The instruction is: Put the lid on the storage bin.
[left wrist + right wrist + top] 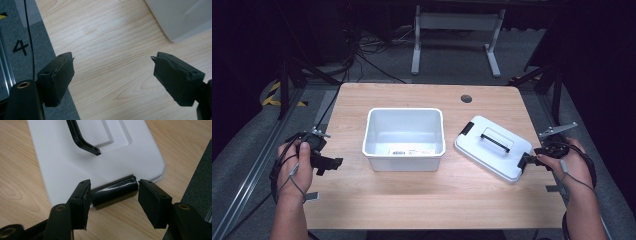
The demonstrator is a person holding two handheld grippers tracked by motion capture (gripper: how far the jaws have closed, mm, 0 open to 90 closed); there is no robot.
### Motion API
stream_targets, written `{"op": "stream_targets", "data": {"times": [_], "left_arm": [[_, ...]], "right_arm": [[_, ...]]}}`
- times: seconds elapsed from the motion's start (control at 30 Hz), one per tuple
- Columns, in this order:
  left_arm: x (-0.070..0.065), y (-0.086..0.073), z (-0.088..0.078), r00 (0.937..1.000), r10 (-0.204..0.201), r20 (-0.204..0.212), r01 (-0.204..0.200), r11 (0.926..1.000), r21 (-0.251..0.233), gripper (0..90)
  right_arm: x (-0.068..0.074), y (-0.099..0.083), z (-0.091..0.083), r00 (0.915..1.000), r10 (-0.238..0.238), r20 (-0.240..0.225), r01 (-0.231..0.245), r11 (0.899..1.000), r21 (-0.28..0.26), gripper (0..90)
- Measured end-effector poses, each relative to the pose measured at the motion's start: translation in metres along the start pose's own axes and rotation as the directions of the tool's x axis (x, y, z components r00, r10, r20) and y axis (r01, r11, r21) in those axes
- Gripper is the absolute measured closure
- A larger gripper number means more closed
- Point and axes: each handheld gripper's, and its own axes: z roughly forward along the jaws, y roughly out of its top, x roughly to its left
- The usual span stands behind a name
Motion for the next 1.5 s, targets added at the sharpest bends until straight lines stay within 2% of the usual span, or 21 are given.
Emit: {"op": "stream_targets", "data": {"times": [0.07,0.13,0.2,0.3,0.33,0.5,0.53,0.6,0.63,0.7,0.77,0.97,1.17,1.37,1.5], "left_arm": [[-0.001,0.001,-0.001,0.9999,0.011,0.004,-0.011,0.9999,-0.001,17.2],[-0.002,0.000,-0.002,0.9998,0.019,0.004,-0.019,0.9998,-0.004,17.2],[-0.003,0.000,-0.003,0.9995,0.030,-0.006,-0.030,0.9995,0.001,17.2],[-0.004,0.000,-0.004,0.9997,0.024,0.005,-0.024,0.9997,-0.004,17.2],[-0.004,0.000,-0.005,0.9995,0.027,0.018,-0.027,0.9996,-0.007,17.2],[-0.005,0.000,-0.007,0.9989,0.042,0.022,-0.042,0.9991,-0.008,17.3],[-0.005,0.000,-0.008,0.9980,0.057,0.029,-0.057,0.9984,-0.004,17.3],[-0.006,0.000,-0.008,0.9972,0.062,0.043,-0.062,0.9981,-0.001,17.9],[-0.007,-0.001,-0.008,0.9940,0.087,0.067,-0.088,0.9961,0.008,17.9],[-0.008,-0.001,-0.008,0.9910,0.103,0.085,-0.105,0.9944,0.013,18.0],[-0.010,0.000,-0.009,0.9923,0.095,0.080,-0.096,0.9953,0.013,18.0],[-0.011,0.001,-0.007,0.9946,0.084,0.061,-0.085,0.9963,0.014,18.0],[-0.011,0.001,-0.006,0.9950,0.074,0.066,-0.076,0.9970,0.019,18.0],[-0.010,0.001,-0.005,0.9947,0.078,0.068,-0.079,0.9966,0.023,18.0],[-0.009,0.002,-0.004,0.9946,0.077,0.069,-0.078,0.9967,0.023,18.0]], "right_arm": [[0.003,0.001,0.000,1.0000,0.005,-0.008,-0.005,1.000,-0.001,47.0],[0.006,0.003,0.000,0.9998,-0.019,-0.011,0.019,1.000,-0.020,47.1],[0.008,0.006,-0.001,0.9995,-0.030,-0.005,0.029,0.999,-0.033,47.6],[0.011,0.009,-0.003,0.9982,-0.057,0.016,0.058,0.997,-0.059,48.8],[0.011,0.009,-0.004,0.9982,-0.057,0.018,0.058,0.996,-0.064,49.4],[0.013,0.011,-0.006,0.9977,-0.067,0.011,0.067,0.993,-0.102,50.0],[0.014,0.012,-0.005,0.9978,-0.066,0.010,0.067,0.992,-0.108,50.0],[0.014,0.013,-0.005,0.9972,-0.074,0.011,0.075,0.991,-0.109,49.9],[0.015,0.014,-0.005,0.9969,-0.079,0.010,0.079,0.990,-0.115,49.9],[0.019,0.019,-0.002,0.9963,-0.086,-0.004,0.085,0.988,-0.131,49.8],[0.022,0.022,0.000,0.9956,-0.094,-0.010,0.091,0.986,-0.138,49.7],[0.031,0.038,0.007,0.9922,-0.123,-0.019,0.119,0.983,-0.141,49.5],[0.038,0.052,0.018,0.9894,-0.144,-0.020,0.140,0.980,-0.144,49.2],[0.045,0.063,0.032,0.9816,-0.191,-0.010,0.188,0.976,-0.113,48.5],[0.049,0.073,0.046,0.9751,-0.220,-0.024,0.218,0.973,-0.073,46.5]]}}
